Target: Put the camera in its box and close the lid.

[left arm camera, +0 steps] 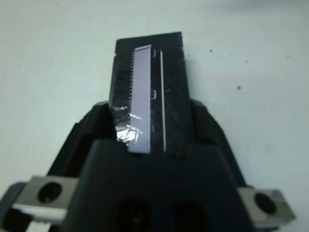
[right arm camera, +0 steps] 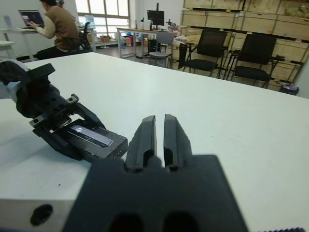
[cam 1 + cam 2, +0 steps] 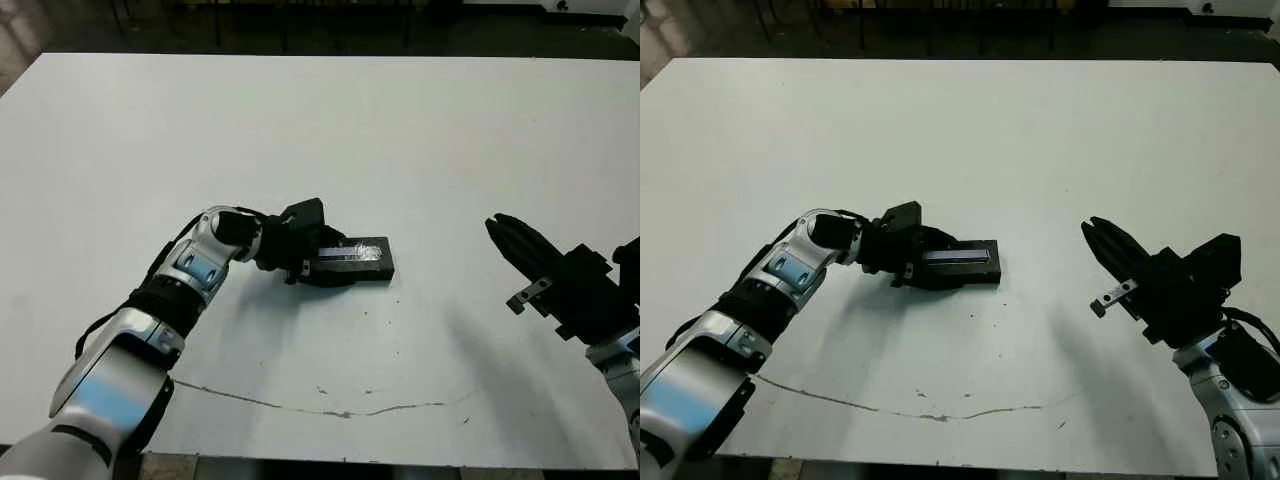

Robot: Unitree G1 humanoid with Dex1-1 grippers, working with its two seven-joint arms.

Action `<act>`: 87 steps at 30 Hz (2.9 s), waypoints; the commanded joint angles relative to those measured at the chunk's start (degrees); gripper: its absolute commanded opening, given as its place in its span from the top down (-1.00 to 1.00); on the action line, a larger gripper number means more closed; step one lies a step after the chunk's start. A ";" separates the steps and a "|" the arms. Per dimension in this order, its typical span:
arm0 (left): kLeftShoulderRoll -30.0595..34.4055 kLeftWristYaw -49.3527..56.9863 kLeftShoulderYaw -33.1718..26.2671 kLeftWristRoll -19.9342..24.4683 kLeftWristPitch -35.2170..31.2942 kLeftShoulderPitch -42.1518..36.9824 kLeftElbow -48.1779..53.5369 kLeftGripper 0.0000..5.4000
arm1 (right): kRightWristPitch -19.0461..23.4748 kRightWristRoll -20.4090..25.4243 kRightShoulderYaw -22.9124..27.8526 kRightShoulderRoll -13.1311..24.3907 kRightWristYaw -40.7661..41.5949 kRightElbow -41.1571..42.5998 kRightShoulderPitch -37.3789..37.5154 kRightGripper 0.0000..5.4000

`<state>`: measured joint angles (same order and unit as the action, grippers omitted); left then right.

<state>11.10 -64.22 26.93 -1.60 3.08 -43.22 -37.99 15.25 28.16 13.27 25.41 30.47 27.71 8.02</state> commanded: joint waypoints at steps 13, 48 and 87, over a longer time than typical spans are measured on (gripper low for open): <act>2.95 -3.66 6.34 -5.51 -2.89 3.43 1.38 -0.54 | 1.09 0.61 0.48 0.40 -0.23 0.29 1.13 1.00; 35.13 -2.11 -13.53 4.47 -0.16 25.87 22.32 -0.99 | 3.22 0.18 -0.09 1.47 -0.29 0.99 0.26 1.00; -8.89 55.30 -28.58 10.04 2.86 56.43 57.67 1.00 | -24.59 -27.89 -15.02 -18.73 -20.67 -16.30 -3.29 1.00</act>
<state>2.18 -9.36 -1.18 9.04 4.79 11.96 21.61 -8.87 0.95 -1.56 6.92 10.44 12.12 3.81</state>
